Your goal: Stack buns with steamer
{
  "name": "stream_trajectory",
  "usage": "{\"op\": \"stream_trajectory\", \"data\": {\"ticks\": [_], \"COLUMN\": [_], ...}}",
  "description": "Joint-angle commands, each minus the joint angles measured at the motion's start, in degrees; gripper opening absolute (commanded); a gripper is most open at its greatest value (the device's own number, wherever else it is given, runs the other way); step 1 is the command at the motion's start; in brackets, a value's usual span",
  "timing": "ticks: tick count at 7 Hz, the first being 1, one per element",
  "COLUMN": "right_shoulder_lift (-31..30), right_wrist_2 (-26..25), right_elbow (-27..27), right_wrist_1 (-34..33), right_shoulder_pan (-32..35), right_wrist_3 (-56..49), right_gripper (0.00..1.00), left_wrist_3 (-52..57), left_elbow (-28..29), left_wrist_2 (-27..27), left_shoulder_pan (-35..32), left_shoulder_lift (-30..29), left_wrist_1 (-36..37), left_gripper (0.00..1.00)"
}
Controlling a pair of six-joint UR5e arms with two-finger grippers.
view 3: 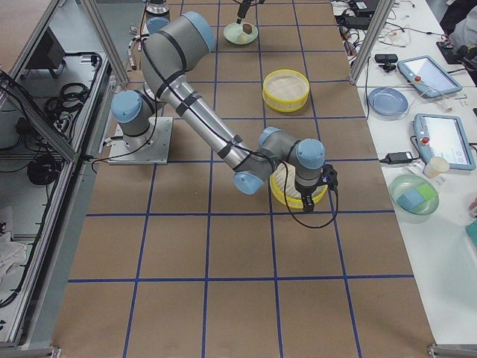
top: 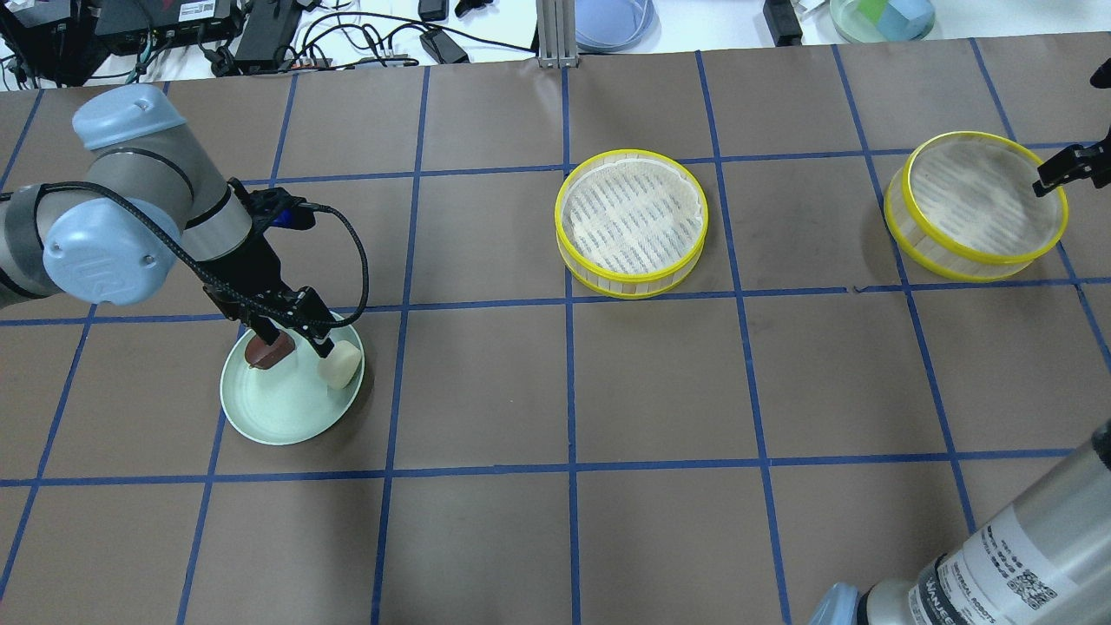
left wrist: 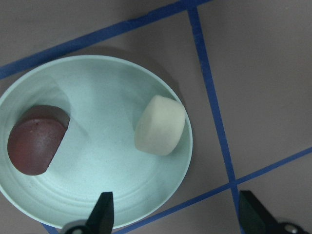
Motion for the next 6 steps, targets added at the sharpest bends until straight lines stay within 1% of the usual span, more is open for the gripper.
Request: {"op": "stream_trajectory", "data": {"ticks": [1, 2, 3, 4, 5, 6], "right_shoulder_lift": [1.1, 1.6, 1.9, 1.8, 1.9, 1.7], "right_wrist_2": [0.0, -0.5, -0.7, -0.9, -2.0, -2.1], "right_elbow": [-0.1, -0.1, -0.1, -0.1, 0.0, 0.0], "right_wrist_1": [-0.1, -0.2, -0.2, -0.1, 0.0, 0.0], "right_shoulder_pan": [-0.4, -0.6, -0.6, -0.6, -0.6, -0.6], "right_wrist_3": [-0.8, -0.9, -1.0, -1.2, -1.2, -0.9], "right_gripper": [0.72, 0.70, 0.59, 0.47, 0.20, 0.10], "left_wrist_3": [1.2, 1.1, 1.0, 1.0, 1.1, 0.9], "left_elbow": [-0.5, -1.5, -2.0, -2.0, -1.6, -1.4], "left_wrist_2": [0.1, -0.4, -0.7, -2.7, -2.3, -2.3], "left_shoulder_pan": [-0.2, -0.4, -0.4, -0.4, -0.3, -0.3], "left_shoulder_lift": [-4.9, -6.2, -7.5, -8.4, -9.1, -9.2], "left_wrist_1": [3.4, 5.1, 7.4, 7.6, 7.5, 7.4], "left_gripper": [0.91, 0.91, 0.90, 0.66, 0.19, 0.00]}}
